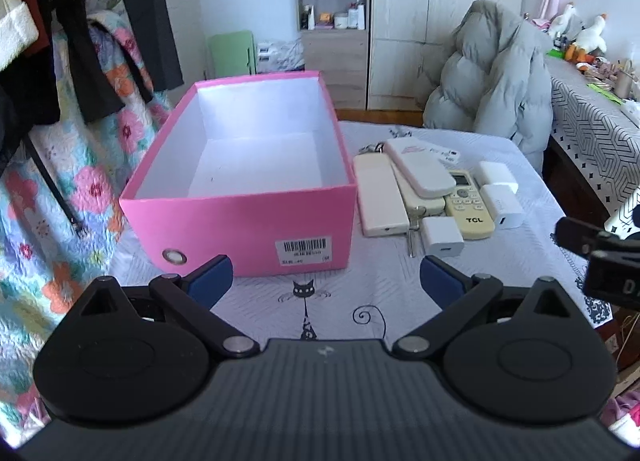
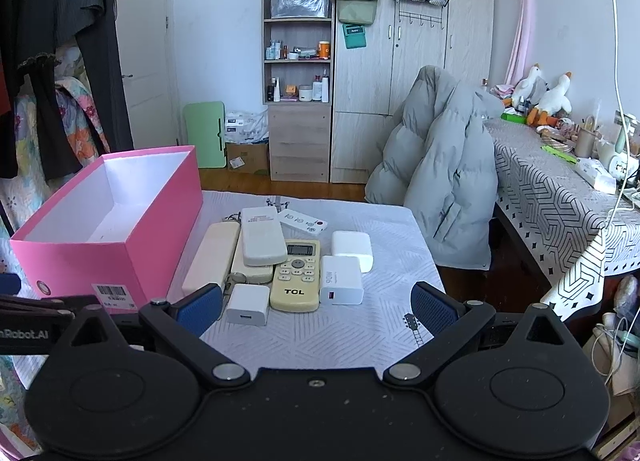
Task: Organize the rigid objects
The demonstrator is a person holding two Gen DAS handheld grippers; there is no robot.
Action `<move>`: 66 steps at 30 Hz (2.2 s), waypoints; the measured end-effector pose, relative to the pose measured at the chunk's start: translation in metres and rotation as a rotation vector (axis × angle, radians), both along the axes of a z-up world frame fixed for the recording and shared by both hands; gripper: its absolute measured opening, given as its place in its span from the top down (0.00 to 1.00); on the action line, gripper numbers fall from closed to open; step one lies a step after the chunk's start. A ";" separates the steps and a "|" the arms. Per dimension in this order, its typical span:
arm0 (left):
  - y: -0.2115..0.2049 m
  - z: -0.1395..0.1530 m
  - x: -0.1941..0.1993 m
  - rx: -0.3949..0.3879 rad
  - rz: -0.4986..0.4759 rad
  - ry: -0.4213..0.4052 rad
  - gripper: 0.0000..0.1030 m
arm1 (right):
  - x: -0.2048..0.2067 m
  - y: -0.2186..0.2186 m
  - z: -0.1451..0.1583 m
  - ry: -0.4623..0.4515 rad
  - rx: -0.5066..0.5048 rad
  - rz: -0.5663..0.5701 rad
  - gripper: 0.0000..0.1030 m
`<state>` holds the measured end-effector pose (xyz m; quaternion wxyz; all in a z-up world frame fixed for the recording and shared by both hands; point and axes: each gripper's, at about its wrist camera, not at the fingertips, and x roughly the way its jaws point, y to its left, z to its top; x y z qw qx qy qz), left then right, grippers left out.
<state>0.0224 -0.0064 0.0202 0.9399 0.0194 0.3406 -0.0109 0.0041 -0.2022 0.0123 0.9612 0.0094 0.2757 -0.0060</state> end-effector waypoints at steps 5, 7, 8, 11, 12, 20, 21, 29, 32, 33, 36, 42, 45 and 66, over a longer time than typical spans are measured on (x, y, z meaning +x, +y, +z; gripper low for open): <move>0.000 -0.003 0.003 0.010 0.006 0.008 0.02 | 0.001 0.001 -0.002 0.014 -0.001 0.004 0.01; 0.002 -0.005 0.005 0.014 0.010 0.016 0.03 | 0.000 0.001 -0.002 0.018 -0.004 0.005 0.01; 0.003 -0.006 0.005 0.017 0.014 0.018 0.03 | 0.000 0.001 -0.002 0.021 -0.005 0.006 0.01; 0.005 -0.006 0.005 0.016 0.022 0.015 0.03 | 0.000 0.001 -0.003 0.027 -0.006 0.006 0.01; 0.006 -0.006 0.005 0.017 0.025 0.011 0.03 | 0.000 0.001 -0.004 0.029 -0.006 0.006 0.01; 0.004 -0.005 0.001 0.056 0.047 -0.041 0.01 | 0.000 0.001 -0.005 0.036 -0.008 0.014 0.01; 0.004 -0.006 0.001 0.053 0.049 -0.045 0.01 | 0.000 0.001 -0.005 0.035 -0.009 0.015 0.01; 0.010 -0.006 0.000 0.026 0.056 -0.068 0.00 | 0.001 0.000 -0.006 0.039 -0.009 0.011 0.01; 0.011 -0.006 0.001 0.022 0.055 -0.066 0.00 | 0.003 0.000 -0.007 0.045 -0.010 0.009 0.01; 0.011 -0.006 0.002 0.020 0.053 -0.065 0.00 | 0.003 0.000 -0.007 0.047 -0.010 0.009 0.01; 0.012 -0.005 0.005 0.020 0.038 -0.064 0.00 | 0.006 0.000 -0.008 0.052 -0.013 0.010 0.01; 0.010 -0.005 0.014 0.035 -0.001 -0.038 0.00 | 0.014 -0.002 -0.009 0.071 -0.012 0.012 0.01; 0.016 0.000 0.022 0.031 -0.017 -0.023 0.01 | 0.018 -0.006 -0.006 0.068 0.037 0.053 0.01; 0.143 0.032 0.128 0.186 0.149 -0.040 0.12 | 0.112 -0.009 -0.016 0.054 0.153 0.308 0.03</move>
